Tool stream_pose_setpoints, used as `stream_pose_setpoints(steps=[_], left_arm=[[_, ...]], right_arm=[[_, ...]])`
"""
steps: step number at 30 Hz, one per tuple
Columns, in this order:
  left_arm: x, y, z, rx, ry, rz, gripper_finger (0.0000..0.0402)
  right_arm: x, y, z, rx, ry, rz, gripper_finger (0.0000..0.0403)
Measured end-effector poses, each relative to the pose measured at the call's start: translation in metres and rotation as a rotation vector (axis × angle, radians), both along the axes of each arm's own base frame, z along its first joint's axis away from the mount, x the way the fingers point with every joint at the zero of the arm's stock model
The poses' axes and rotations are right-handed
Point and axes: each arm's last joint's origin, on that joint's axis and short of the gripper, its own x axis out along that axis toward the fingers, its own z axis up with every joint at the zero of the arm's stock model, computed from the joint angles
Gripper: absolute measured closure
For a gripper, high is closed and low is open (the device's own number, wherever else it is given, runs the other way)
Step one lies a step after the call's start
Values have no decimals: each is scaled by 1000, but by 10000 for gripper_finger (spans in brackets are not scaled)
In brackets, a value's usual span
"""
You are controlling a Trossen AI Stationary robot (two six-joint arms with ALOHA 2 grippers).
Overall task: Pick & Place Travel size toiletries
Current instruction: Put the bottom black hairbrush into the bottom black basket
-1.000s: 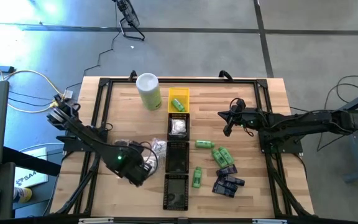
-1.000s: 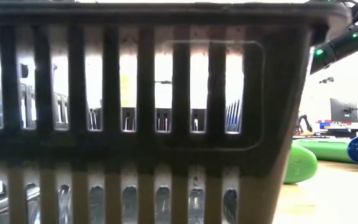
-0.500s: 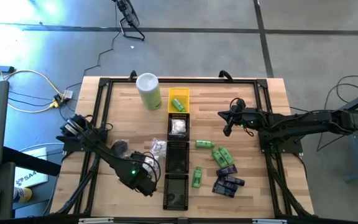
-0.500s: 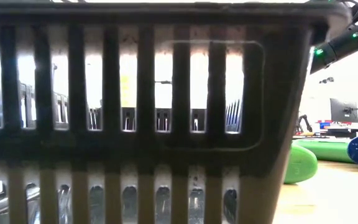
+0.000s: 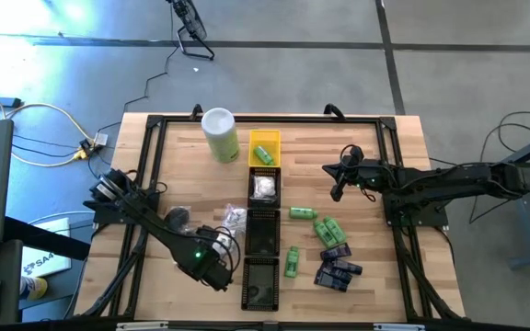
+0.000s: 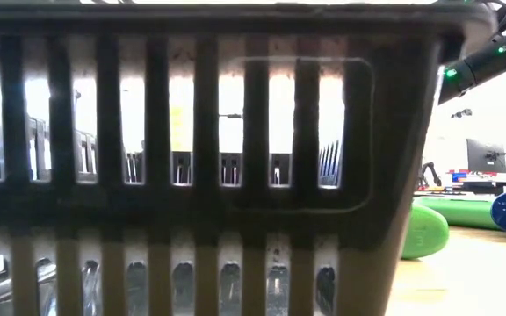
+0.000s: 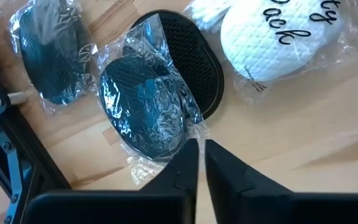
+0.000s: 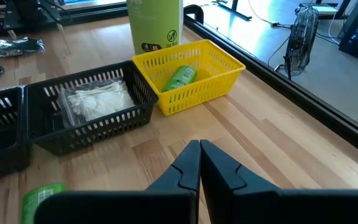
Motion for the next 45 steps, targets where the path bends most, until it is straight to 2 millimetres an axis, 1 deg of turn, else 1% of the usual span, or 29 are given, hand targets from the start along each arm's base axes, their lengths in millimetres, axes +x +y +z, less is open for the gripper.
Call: stream_pose_setpoints(steps=[4,12,15,18,22,29,37,45], left_arm=[[1,2,0,-1,6,11,319],[3,5,0,0,-1,86,194],[3,4,0,-16,3,92,158],[5,3,0,-28,-11,86,135],[9,1,-1,-44,-58,35,126],[14,-1,-3,-36,-136,68,125],[5,1,-18,-83,-32,125,136],[-1,5,-30,-77,1,134,148]], right_arm=[[0,0,0,0,0,0,401],[0,0,0,-1,1,-1,401],[0,0,0,-1,1,-1,401],[0,0,0,-1,0,-1,401],[0,0,0,0,1,-1,401],[0,0,0,0,1,-1,401],[0,0,0,1,0,-1,401],[0,0,0,3,0,-2,400]])
